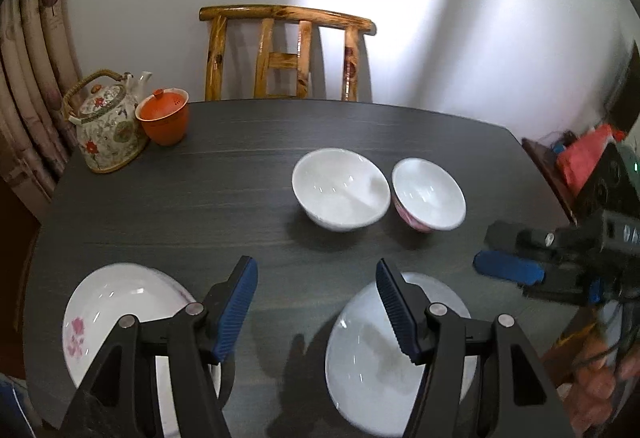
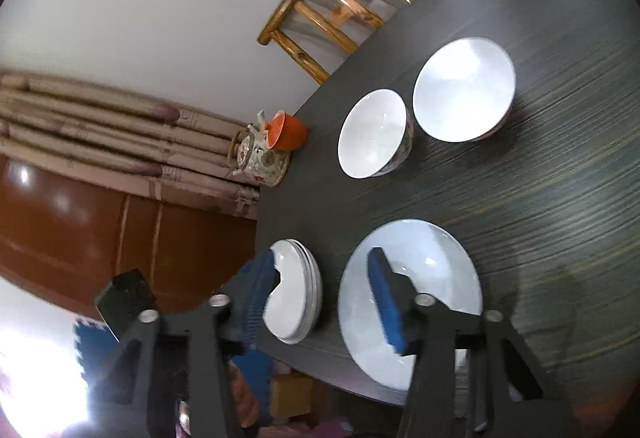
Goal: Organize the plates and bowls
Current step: 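Move both grippers to the smaller white bowl, then close both grippers on the rim of the smaller white bowl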
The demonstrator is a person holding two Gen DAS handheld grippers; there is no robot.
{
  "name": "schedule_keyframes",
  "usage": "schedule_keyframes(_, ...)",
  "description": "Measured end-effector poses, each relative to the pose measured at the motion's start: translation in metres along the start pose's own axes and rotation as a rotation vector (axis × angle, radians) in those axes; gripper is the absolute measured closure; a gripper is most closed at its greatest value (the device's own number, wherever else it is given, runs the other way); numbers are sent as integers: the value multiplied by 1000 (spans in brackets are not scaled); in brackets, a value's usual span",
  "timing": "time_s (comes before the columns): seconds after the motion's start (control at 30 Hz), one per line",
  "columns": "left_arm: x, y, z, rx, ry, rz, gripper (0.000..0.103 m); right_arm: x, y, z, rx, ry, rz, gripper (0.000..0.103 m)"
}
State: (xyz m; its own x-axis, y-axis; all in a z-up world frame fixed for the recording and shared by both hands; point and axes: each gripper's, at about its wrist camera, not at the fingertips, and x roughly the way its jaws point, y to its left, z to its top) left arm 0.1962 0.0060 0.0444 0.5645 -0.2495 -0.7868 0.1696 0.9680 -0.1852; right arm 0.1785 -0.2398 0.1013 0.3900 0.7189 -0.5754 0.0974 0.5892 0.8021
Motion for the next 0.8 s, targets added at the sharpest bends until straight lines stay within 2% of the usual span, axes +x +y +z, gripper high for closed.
schedule_keyframes(0.13,30,9,24,-49,48,-41,40,22,-1,20,20,15,-25,62)
schedule_keyframes(0.3,70,17,44,-100,104,-67,40,47,-18,43,105,19,-66,62)
schedule_keyframes(0.37,83,23,50,-128,127,-68,40,56,-25,51,132,24,-71,62)
schedule_keyframes(0.43,98,30,55,-164,151,-98,40,64,-33,57,168,30,-78,63)
schedule_keyframes(0.53,116,36,60,-189,178,-92,40,78,-39,64,184,41,-101,69)
schedule_keyframes(0.67,137,43,63,-225,211,-96,40,89,-46,70,198,39,-127,71)
schedule_keyframes(0.73,144,47,61,-234,225,-94,43,94,-50,73,213,34,-145,71)
schedule_keyframes(0.8,151,47,59,-232,236,-103,53,98,-53,75,220,39,-152,71)
